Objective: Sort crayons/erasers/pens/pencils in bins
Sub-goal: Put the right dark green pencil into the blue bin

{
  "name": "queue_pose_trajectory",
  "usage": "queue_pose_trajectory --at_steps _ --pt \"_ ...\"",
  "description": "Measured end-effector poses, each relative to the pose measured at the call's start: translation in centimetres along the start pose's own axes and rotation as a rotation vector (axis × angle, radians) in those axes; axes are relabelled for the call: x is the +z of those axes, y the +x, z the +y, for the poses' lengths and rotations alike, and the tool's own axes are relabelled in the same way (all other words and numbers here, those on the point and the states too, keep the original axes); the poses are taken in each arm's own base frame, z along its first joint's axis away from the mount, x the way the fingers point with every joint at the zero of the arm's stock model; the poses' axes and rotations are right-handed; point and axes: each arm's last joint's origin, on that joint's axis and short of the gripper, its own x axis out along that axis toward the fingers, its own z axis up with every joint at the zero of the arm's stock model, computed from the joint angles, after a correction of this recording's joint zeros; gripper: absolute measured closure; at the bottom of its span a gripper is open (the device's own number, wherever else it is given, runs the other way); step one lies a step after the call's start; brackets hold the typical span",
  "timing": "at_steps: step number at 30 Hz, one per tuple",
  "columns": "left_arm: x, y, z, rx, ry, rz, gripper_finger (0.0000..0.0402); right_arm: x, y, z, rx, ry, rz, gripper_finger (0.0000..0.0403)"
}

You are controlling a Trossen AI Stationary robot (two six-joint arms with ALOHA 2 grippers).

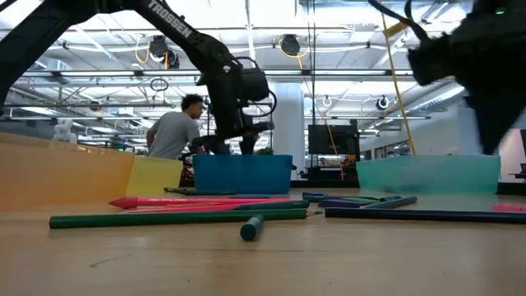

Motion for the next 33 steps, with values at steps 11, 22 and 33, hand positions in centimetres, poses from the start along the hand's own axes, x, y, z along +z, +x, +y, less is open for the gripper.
queue_pose_trajectory --at_steps 11,22,33 --pt "-0.7 -10.8 -1.5 -0.095 0.178 -0.276 0.0141 -2.5 1.7 0.1 -0.162 0.135 0.167 0.0234" --pt "-2.8 -17.4 -1.1 -0.098 0.252 -0.417 0.0171 -3.3 5.8 0.8 -0.320 0.101 0.288 0.0276" --pt "-7.3 -22.4 -3.3 -0.158 0.311 -0.562 0.0210 -3.7 7.2 0.0 -0.268 0.068 0.303 0.0363"
